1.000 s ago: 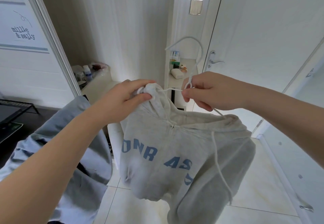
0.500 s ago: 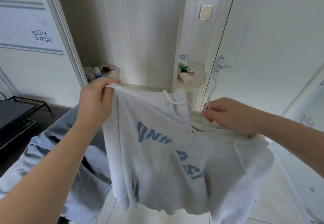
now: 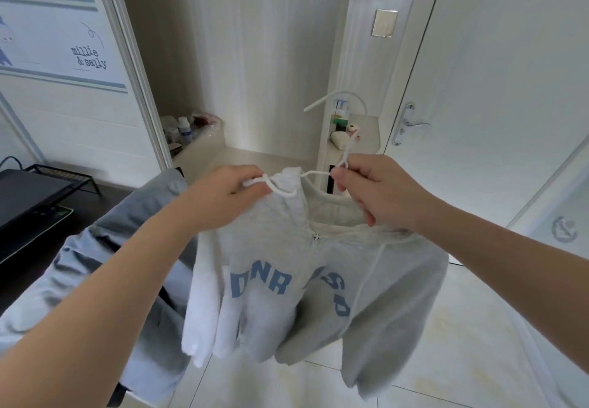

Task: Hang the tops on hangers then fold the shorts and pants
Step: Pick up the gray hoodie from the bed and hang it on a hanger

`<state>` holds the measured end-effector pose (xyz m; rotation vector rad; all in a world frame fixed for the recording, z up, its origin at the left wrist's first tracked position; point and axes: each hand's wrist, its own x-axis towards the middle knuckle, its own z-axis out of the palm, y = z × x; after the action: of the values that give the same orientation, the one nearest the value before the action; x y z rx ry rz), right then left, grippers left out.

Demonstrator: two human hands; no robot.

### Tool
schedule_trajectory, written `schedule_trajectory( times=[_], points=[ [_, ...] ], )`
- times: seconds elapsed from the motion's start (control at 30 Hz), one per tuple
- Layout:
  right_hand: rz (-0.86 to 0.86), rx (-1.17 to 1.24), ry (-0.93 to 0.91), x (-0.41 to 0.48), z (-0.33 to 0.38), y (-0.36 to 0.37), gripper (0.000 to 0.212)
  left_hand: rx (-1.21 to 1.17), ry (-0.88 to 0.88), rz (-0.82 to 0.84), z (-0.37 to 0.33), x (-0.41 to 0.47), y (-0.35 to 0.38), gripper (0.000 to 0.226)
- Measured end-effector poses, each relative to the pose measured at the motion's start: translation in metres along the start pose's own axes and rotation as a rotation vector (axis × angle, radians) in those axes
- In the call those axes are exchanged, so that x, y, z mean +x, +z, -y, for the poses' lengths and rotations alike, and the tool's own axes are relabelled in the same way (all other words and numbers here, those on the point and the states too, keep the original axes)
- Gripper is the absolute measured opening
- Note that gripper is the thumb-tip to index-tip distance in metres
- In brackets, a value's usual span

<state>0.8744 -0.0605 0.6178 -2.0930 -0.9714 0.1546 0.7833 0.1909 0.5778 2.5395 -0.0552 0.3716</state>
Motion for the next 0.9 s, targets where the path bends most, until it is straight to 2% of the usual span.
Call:
schedule_trajectory(
  times=[0.07,0.13,0.23,0.27,0.33,0.4,0.43,0.47,0.57,0.73,0.8,0.9],
  points=[
    [0.029,0.029,0.001,0.005,0.000,0.002,0.030,-0.054,0.040,-0.046,0.001,-0.002,0.001,0.022],
    [0.060,0.068,-0.024,0.008,-0.002,0.000,0.027,-0.079,0.048,-0.157,0.003,-0.004,0.004,0.020],
    [0.053,-0.045,-0.116,0.009,-0.019,-0.016,0.006,-0.111,0.003,-0.330,0.006,-0.004,0.003,0.011],
    [0.031,-0.086,-0.096,0.006,-0.032,-0.026,0.012,-0.125,-0.006,-0.372,0.011,-0.004,-0.001,0.011],
    [-0.001,-0.051,0.018,-0.006,-0.058,-0.043,0.031,-0.129,-0.008,-0.440,0.019,-0.007,-0.012,0.029],
    [0.017,0.116,0.134,-0.023,-0.080,-0.052,0.022,-0.129,-0.026,-0.481,0.029,-0.009,-0.022,0.037],
    [0.027,0.184,0.156,-0.029,-0.089,-0.052,0.011,-0.119,-0.037,-0.490,0.032,-0.008,-0.026,0.037],
    [0.017,0.214,0.158,-0.033,-0.096,-0.050,0.010,-0.105,-0.038,-0.488,0.033,-0.007,-0.028,0.038],
    [-0.102,0.209,0.159,-0.037,-0.103,-0.045,0.025,-0.050,-0.018,-0.437,0.032,-0.002,-0.029,0.038],
    [-0.283,0.239,0.225,-0.019,-0.095,-0.064,0.010,0.016,0.070,-0.312,0.033,0.000,-0.034,0.042],
    [-0.288,0.264,0.231,-0.010,-0.091,-0.072,0.008,0.007,0.075,-0.289,0.035,0.001,-0.036,0.042],
    [-0.207,0.290,0.205,-0.003,-0.083,-0.083,0.005,0.008,0.067,-0.301,0.041,0.002,-0.040,0.041]
  ],
)
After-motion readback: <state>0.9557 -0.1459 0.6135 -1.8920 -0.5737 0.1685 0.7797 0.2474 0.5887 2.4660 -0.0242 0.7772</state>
